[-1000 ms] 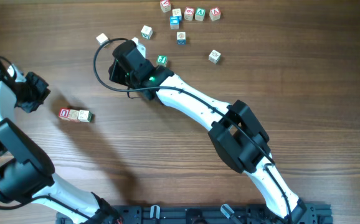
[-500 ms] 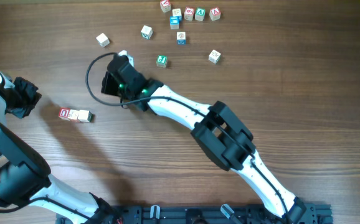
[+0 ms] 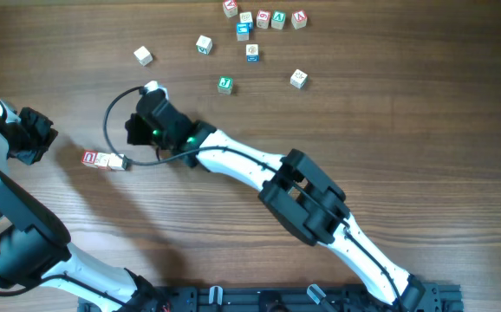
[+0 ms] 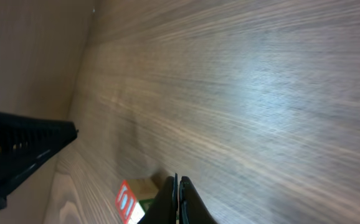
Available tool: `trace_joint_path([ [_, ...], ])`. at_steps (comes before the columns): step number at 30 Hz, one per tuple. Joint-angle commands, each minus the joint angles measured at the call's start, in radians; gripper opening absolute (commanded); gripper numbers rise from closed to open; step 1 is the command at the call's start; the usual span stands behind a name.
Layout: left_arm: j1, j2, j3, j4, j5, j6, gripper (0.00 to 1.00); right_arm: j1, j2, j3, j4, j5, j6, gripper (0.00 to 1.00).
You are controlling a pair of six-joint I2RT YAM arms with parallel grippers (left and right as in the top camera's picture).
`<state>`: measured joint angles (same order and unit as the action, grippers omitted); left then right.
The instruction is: Form a horizontal line
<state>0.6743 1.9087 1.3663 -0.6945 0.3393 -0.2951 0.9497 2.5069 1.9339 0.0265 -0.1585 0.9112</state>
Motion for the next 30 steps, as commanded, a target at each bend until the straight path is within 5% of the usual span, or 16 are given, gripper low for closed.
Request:
trace_joint_path([
  [1, -0.001, 0.019, 0.005, 0.003, 0.012, -0.009, 0.04, 0.039, 0.007, 0.005, 0.011, 0.076, -0.051, 0.05],
  [30, -0.005, 0.019, 0.005, 0.003, 0.012, -0.008, 0.04, 0.042, 0.039, 0.005, -0.024, 0.072, 0.035, 0.05],
])
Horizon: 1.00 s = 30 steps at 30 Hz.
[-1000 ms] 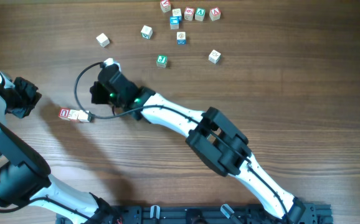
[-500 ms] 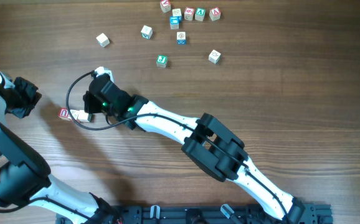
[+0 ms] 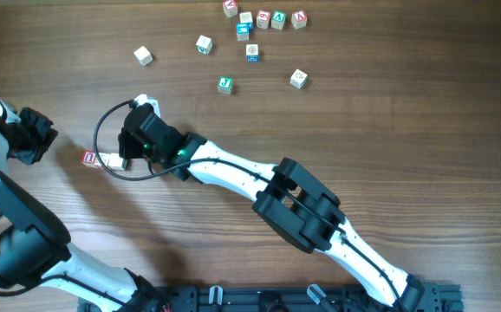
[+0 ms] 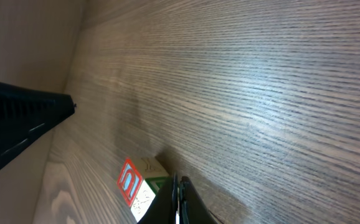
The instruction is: Form a horizontal line
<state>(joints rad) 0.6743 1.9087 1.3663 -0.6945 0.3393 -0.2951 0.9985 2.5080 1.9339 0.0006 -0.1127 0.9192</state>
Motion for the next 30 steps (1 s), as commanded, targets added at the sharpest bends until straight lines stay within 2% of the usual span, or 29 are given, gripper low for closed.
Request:
trace_joint_path([
  [1, -0.005, 0.019, 0.005, 0.003, 0.012, -0.009, 0.04, -0.009, 0.038, 0.005, 0.003, 0.023, 0.028, 0.05],
  [30, -0.005, 0.019, 0.005, 0.007, 0.011, -0.008, 0.04, -0.014, 0.068, 0.005, 0.016, -0.072, 0.050, 0.05],
])
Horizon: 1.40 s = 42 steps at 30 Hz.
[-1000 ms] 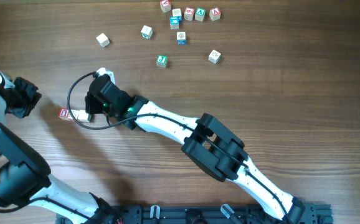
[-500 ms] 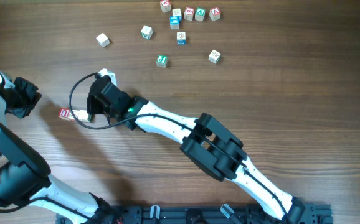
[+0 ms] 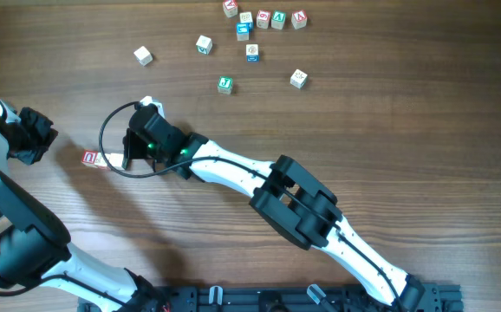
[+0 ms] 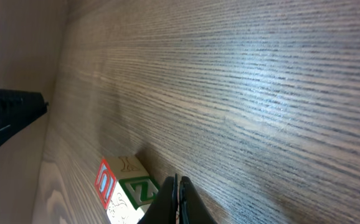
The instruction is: Form a horizontal line
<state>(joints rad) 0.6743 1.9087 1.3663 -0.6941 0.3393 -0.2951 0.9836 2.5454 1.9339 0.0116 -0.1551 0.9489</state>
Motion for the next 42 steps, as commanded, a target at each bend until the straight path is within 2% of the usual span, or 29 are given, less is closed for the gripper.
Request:
trace_joint_path([
  [1, -0.005, 0.019, 0.005, 0.007, 0.012, -0.008, 0.04, 0.001, 0.030, 0.005, 0.003, -0.037, 0.021, 0.04],
  [42, -0.005, 0.019, 0.005, 0.006, 0.011, -0.005, 0.04, 0.008, 0.030, 0.005, -0.001, -0.128, 0.023, 0.05],
])
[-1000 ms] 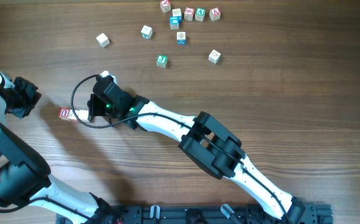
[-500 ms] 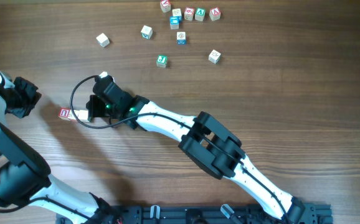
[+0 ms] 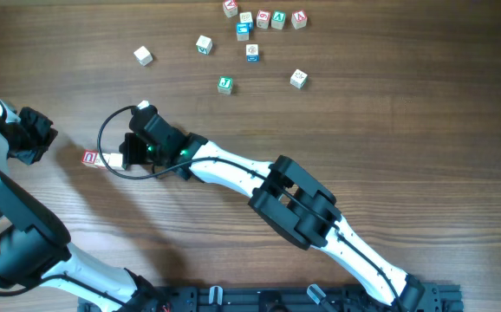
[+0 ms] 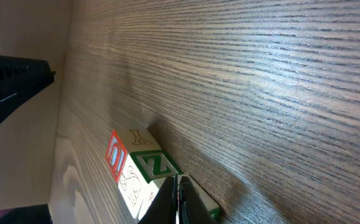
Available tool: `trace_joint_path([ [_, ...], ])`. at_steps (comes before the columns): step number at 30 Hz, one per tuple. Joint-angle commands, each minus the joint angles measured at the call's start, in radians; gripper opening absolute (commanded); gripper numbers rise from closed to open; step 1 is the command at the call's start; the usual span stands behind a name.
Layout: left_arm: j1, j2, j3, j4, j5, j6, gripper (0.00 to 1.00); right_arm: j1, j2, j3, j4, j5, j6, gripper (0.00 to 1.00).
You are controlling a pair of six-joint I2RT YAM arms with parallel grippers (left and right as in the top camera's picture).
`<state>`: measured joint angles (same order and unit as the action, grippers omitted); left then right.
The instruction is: Form a horizontal line
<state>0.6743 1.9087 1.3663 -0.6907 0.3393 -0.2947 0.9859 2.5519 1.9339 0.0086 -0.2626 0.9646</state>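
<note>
A short row of lettered cubes lies at the table's left: a red-faced cube (image 3: pixel 89 159) (image 4: pixel 116 156), a green Z cube (image 4: pixel 152 165) touching it, and a third green-edged cube (image 4: pixel 208 213) mostly behind my fingers. My right gripper (image 3: pixel 124 159) (image 4: pixel 178 200) is shut with nothing between its fingers, its tip down at the row's right end over the seam between the Z cube and the third cube. My left gripper (image 3: pixel 32 137) sits at the far left, apart from the row; its jaws cannot be made out.
Loose cubes lie farther back: a white one (image 3: pixel 143 56), another (image 3: pixel 203 43), a green one (image 3: pixel 224 84), a blue one (image 3: pixel 251 53), a pale one (image 3: pixel 298 79), and a cluster (image 3: pixel 263 19) at the top edge. The right arm's cable (image 3: pixel 103 139) loops beside the row.
My right gripper has come a little closer to the row: the cubes look larger in the wrist view and the third cube now shows under the shut fingers. The row has not visibly shifted.
First my right gripper was shut up and to the right of the row, with the whole row uncovered from above. By 2.4 s ago it stood over the row's right end. It has stayed there, shut, drawing closer to the cubes each time.
</note>
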Motion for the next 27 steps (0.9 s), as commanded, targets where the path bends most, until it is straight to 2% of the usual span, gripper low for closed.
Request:
trace_joint_path([
  [1, -0.005, 0.019, 0.005, 0.003, 0.011, -0.005, 0.04, 0.006, 0.024, 0.005, 0.002, -0.020, 0.006, 0.05],
  [27, -0.005, 0.019, 0.005, 0.003, 0.011, -0.005, 0.04, 0.006, 0.024, 0.005, 0.002, -0.045, 0.007, 0.05],
])
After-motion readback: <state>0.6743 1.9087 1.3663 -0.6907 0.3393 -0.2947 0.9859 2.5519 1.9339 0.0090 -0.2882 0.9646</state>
